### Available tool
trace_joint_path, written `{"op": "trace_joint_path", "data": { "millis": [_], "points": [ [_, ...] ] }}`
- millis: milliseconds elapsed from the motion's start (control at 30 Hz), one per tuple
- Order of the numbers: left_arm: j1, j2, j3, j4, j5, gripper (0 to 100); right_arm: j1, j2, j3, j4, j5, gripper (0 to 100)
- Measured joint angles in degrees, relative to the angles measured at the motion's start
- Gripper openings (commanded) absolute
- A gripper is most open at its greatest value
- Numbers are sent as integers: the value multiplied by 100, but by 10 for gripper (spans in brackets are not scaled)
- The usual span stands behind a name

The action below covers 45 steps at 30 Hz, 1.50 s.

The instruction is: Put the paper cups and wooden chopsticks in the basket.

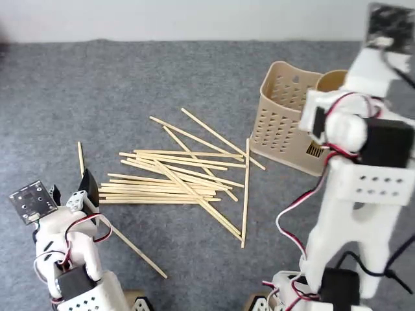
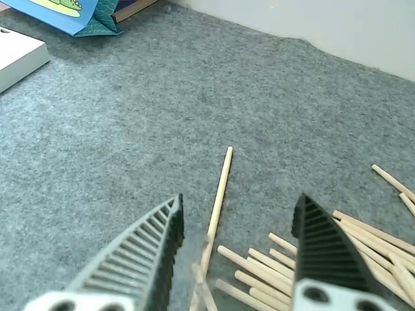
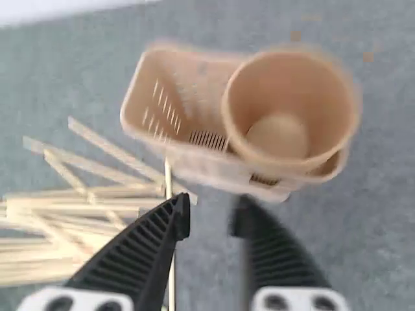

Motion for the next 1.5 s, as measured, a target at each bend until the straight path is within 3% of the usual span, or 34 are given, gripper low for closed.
{"op": "trace_joint_path", "data": {
  "millis": [100,300,533,700,1033,1500],
  "points": [
    [0,0,0,0,0,264,-360,-9,738,0,176,45],
    [-35,0,0,0,0,264,-1468,-9,2330,-396,1662,51],
    [-677,0,0,0,0,264,-2444,-9,4070,-2426,1987,59],
    [-730,0,0,0,-149,264,-3147,-9,4800,-3798,2259,170],
    [-721,0,0,0,-176,264,-3789,1284,4677,-4835,2321,176],
    [-457,0,0,0,-211,263,-4281,3798,2084,-3596,2321,176]
  ]
}}
